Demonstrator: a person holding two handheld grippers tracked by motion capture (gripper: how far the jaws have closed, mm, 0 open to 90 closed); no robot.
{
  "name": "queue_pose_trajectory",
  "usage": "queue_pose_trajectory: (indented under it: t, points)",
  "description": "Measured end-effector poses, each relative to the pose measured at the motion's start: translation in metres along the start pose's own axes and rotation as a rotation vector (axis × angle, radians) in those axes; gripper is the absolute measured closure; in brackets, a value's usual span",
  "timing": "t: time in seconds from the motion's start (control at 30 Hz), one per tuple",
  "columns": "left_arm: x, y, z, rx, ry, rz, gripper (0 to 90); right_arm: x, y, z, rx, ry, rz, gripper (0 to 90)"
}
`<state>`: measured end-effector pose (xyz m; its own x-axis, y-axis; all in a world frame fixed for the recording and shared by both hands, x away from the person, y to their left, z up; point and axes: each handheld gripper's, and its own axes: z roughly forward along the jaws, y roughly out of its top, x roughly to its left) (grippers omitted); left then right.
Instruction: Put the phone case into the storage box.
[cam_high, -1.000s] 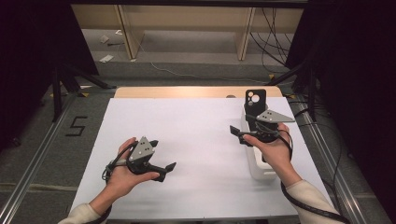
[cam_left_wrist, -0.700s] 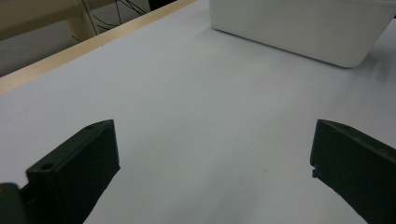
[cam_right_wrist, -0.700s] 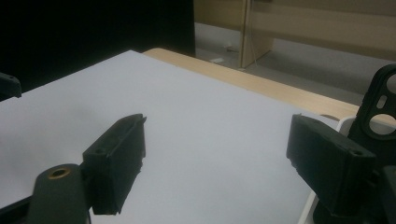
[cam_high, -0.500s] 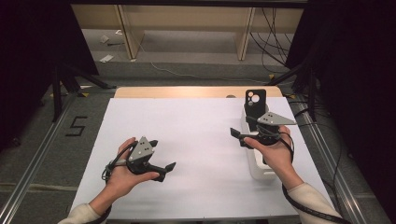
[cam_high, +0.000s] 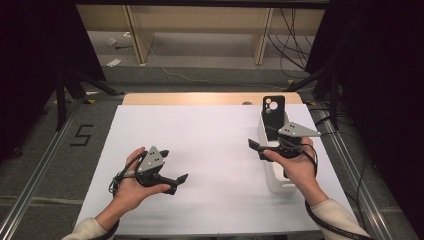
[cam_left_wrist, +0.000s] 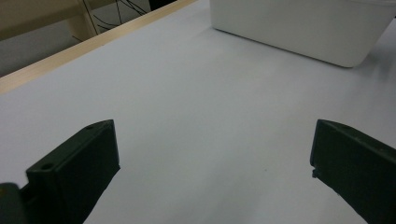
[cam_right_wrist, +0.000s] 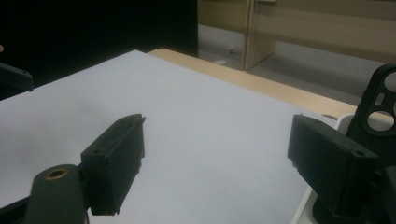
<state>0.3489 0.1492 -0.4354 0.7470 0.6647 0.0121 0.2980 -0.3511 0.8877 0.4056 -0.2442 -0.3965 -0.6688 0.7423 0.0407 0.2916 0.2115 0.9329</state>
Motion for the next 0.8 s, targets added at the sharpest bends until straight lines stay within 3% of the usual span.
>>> queue_pose_trajectory:
  t: [0.8]
  points:
    - [0.0004, 0.0003, -0.0008, -0.002, 0.0, -0.001, 1.0, 0.0003, -0.004, -0.01, -0.008, 0.004, -0.004, 19.5]
